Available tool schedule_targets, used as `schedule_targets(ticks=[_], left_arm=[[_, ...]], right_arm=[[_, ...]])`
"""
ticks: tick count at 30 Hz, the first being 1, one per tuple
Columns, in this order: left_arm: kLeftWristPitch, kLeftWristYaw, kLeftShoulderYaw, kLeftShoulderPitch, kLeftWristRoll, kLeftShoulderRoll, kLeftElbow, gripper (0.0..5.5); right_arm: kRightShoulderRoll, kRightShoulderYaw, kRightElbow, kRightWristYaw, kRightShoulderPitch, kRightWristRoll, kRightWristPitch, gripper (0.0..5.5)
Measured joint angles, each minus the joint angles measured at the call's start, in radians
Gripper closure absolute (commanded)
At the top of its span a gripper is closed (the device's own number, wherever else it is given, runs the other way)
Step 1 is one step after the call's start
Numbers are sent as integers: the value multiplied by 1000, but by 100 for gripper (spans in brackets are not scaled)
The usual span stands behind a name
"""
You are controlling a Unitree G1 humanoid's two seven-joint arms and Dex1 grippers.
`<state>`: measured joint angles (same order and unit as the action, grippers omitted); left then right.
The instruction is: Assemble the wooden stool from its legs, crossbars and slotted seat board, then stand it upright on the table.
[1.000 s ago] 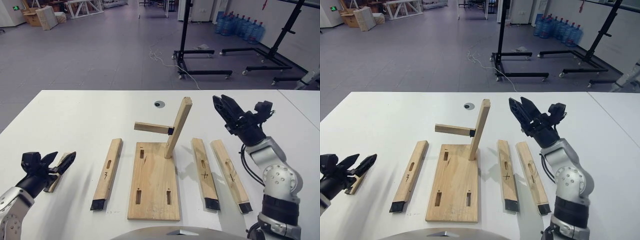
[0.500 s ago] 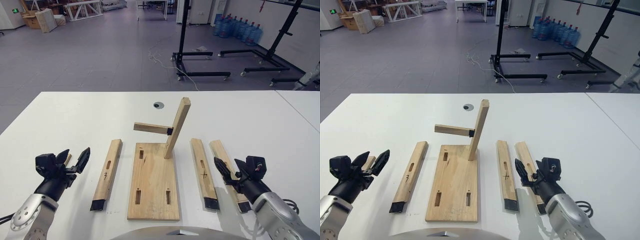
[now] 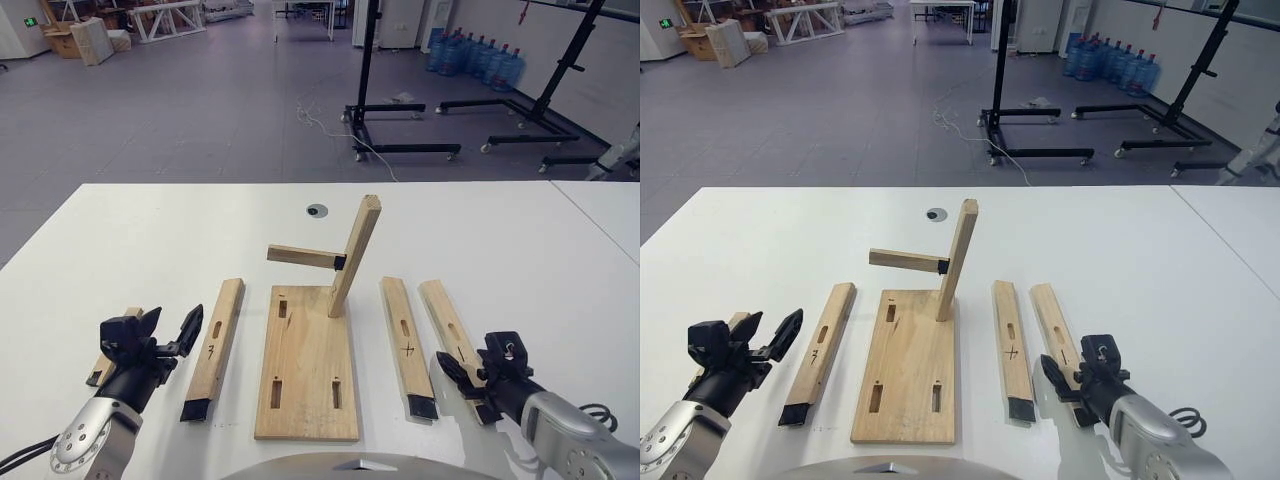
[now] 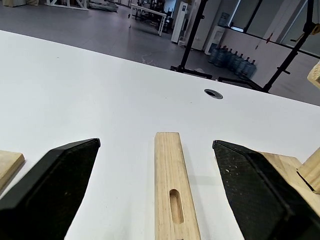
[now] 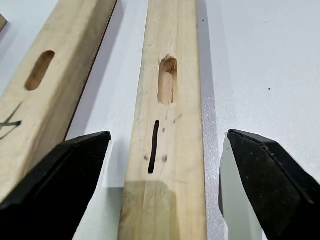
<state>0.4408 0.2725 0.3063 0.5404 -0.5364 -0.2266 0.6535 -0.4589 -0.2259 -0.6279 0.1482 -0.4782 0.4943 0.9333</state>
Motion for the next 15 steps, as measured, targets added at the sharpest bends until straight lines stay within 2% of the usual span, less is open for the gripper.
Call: schedule_targets(ticks=[10, 15], left_arm=[[-22, 4, -27, -36, 32, -5, -41, 137], [-39, 7, -36, -49, 40, -5, -55, 137]], right_arm=[[-12, -11, 42, 24, 40, -21, 24, 335], [-14, -18, 85, 36, 83, -21, 26, 348]])
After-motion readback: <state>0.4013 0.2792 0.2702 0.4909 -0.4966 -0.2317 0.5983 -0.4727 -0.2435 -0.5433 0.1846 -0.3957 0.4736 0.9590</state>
